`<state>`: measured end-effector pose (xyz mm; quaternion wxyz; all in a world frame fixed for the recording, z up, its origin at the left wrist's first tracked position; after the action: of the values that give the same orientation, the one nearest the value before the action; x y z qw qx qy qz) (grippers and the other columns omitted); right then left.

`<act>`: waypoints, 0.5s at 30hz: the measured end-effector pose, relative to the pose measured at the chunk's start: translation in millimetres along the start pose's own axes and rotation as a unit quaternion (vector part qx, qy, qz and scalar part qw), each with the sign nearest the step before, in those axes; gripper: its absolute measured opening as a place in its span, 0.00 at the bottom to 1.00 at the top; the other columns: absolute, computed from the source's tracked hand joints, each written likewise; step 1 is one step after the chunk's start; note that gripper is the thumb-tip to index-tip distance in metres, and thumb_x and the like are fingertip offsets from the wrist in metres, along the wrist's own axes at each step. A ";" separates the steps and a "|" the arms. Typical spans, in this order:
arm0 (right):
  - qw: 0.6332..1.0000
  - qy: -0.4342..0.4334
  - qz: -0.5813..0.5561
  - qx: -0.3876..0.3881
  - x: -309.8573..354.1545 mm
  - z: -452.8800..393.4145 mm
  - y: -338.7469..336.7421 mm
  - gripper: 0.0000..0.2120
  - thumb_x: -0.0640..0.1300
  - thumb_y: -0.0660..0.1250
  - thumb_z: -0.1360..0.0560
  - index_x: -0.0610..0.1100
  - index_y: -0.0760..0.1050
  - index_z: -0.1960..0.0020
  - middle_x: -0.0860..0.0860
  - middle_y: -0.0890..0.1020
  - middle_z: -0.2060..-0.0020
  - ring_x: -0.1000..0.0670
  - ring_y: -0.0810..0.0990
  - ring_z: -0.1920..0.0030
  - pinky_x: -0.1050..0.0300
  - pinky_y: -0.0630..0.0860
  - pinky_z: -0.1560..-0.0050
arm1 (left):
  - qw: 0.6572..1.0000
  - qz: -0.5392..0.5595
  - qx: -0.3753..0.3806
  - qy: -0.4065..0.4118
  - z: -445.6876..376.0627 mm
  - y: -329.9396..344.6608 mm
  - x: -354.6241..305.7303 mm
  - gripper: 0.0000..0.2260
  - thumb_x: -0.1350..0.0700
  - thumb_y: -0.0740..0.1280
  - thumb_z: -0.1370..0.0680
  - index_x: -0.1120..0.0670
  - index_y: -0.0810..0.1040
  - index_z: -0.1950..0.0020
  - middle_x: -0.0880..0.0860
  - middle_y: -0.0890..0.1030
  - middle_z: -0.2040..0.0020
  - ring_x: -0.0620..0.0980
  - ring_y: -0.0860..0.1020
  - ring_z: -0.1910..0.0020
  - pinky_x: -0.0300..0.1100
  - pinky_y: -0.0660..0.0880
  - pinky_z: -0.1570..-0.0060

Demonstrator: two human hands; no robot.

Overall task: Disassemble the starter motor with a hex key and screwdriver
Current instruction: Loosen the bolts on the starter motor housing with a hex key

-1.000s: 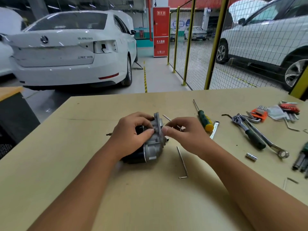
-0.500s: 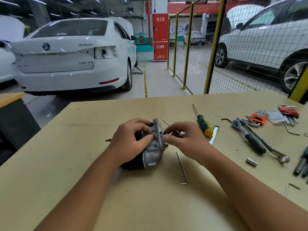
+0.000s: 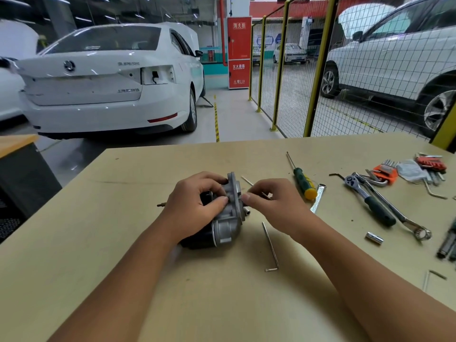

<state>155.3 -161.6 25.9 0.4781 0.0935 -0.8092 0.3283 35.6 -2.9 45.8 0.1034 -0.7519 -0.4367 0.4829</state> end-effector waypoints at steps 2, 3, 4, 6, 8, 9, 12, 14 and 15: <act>0.995 0.028 -0.093 0.022 0.3 2.0 -0.8 0.03 0.45 0.78 0.29 0.49 0.85 0.60 0.48 0.80 0.68 0.58 0.72 0.72 0.65 0.68 0.71 | 1.000 0.001 0.000 0.002 0.0 0.0 -0.4 0.03 0.56 0.75 0.26 0.49 0.85 0.58 0.37 0.83 0.43 0.41 0.81 0.42 0.51 0.78 0.41; 0.993 0.031 -0.111 0.022 1.2 3.2 -1.7 0.03 0.46 0.78 0.29 0.49 0.85 0.59 0.47 0.81 0.67 0.58 0.72 0.72 0.65 0.68 0.72 | 1.000 0.002 -0.001 0.002 -0.2 0.2 -0.5 0.02 0.55 0.75 0.27 0.49 0.85 0.58 0.37 0.83 0.43 0.41 0.81 0.42 0.51 0.78 0.41; 0.995 0.026 -0.099 0.013 1.8 3.5 -2.5 0.04 0.48 0.78 0.28 0.48 0.85 0.59 0.46 0.83 0.66 0.58 0.74 0.70 0.62 0.70 0.71 | 1.000 0.003 -0.002 0.001 0.0 0.1 -0.7 0.01 0.54 0.74 0.27 0.48 0.84 0.58 0.38 0.83 0.43 0.41 0.81 0.43 0.51 0.78 0.41; 0.999 0.011 -0.035 -0.001 4.0 2.9 -1.7 0.09 0.52 0.75 0.25 0.47 0.86 0.58 0.44 0.84 0.64 0.54 0.76 0.65 0.51 0.75 0.63 | 1.000 0.003 -0.002 0.001 0.1 0.2 -1.0 0.02 0.55 0.74 0.27 0.48 0.84 0.58 0.38 0.83 0.43 0.42 0.81 0.43 0.50 0.78 0.41; 1.000 0.013 -0.019 0.000 4.5 2.5 0.2 0.10 0.51 0.73 0.24 0.45 0.86 0.58 0.39 0.83 0.62 0.52 0.75 0.63 0.50 0.73 0.60 | 1.000 0.001 0.000 0.001 0.1 0.3 -0.5 0.05 0.58 0.76 0.26 0.49 0.84 0.58 0.38 0.83 0.43 0.42 0.81 0.43 0.50 0.78 0.41; 0.999 0.016 -0.032 0.004 4.1 2.8 -0.1 0.09 0.50 0.74 0.25 0.45 0.86 0.58 0.40 0.83 0.62 0.52 0.75 0.63 0.52 0.72 0.61 | 1.000 -0.001 0.000 -0.001 0.1 0.4 -0.3 0.06 0.60 0.77 0.25 0.49 0.84 0.58 0.38 0.83 0.43 0.42 0.81 0.43 0.50 0.78 0.41; 0.996 0.024 -0.089 0.017 4.1 4.3 -1.6 0.03 0.46 0.77 0.27 0.47 0.85 0.58 0.47 0.83 0.64 0.58 0.75 0.68 0.62 0.71 0.67 | 1.000 -0.003 0.000 -0.003 0.2 -0.2 -0.8 0.08 0.60 0.77 0.25 0.48 0.84 0.58 0.38 0.83 0.43 0.41 0.81 0.43 0.48 0.78 0.41; 0.996 0.020 -0.082 0.004 3.5 3.7 -2.0 0.06 0.49 0.76 0.27 0.47 0.85 0.59 0.48 0.83 0.66 0.57 0.76 0.66 0.57 0.74 0.64 | 1.000 -0.005 -0.001 0.001 0.3 -0.6 -2.1 0.08 0.60 0.76 0.26 0.47 0.83 0.59 0.38 0.83 0.43 0.40 0.81 0.43 0.47 0.78 0.41; 0.998 0.018 -0.058 -0.005 2.7 3.0 -1.8 0.09 0.51 0.75 0.26 0.47 0.85 0.59 0.48 0.81 0.67 0.56 0.75 0.66 0.55 0.73 0.62 | 1.000 -0.007 -0.002 0.003 0.3 -0.5 -2.9 0.08 0.60 0.76 0.26 0.47 0.83 0.59 0.39 0.83 0.43 0.40 0.81 0.44 0.47 0.78 0.42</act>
<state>152.5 -164.4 28.0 0.5113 0.1327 -0.7952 0.2977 34.7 -4.9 47.8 0.1063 -0.7506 -0.4428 0.4788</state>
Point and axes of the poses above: each hand's wrist, its own z-axis away from the middle knuckle, its own y-axis out of the palm, x = y × z, the point moved 6 cm from there along -z, towards the middle knuckle
